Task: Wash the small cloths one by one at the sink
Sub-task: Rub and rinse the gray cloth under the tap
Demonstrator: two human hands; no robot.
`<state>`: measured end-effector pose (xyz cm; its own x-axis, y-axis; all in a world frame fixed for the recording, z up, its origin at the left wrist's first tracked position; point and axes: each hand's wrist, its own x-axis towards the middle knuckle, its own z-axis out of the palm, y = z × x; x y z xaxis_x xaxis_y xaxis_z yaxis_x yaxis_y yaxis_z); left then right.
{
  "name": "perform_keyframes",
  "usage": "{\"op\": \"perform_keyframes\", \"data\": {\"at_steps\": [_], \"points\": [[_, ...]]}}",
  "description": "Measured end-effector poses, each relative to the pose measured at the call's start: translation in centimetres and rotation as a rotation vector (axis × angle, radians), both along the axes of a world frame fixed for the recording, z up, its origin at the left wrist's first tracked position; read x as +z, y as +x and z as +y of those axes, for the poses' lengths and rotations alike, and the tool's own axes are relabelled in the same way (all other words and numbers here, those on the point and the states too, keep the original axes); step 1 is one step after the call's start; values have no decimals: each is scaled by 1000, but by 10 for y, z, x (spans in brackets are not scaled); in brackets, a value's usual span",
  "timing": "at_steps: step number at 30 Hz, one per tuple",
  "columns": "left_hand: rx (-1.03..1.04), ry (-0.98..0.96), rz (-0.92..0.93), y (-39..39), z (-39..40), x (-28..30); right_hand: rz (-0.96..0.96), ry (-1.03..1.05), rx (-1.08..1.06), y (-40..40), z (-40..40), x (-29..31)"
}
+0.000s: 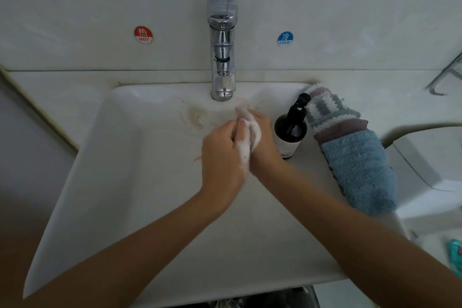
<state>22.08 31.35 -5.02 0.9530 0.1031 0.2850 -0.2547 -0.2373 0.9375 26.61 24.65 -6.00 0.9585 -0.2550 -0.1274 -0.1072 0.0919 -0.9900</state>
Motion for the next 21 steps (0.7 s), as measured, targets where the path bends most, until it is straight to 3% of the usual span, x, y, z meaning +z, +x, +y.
{"op": "perform_keyframes", "data": {"at_steps": [4,10,16,21], "points": [[79,-116,192,52,22,-4,-116,-131,23,-31,19,-2],[35,-33,80,1,7,-7,-33,-74,-20,-11,7,-2],[139,-59,134,38,20,-12,-105,-207,48,-38,18,-3],[74,-94,126,9,6,-10,-50,-90,-46,-11,8,-1]]}}
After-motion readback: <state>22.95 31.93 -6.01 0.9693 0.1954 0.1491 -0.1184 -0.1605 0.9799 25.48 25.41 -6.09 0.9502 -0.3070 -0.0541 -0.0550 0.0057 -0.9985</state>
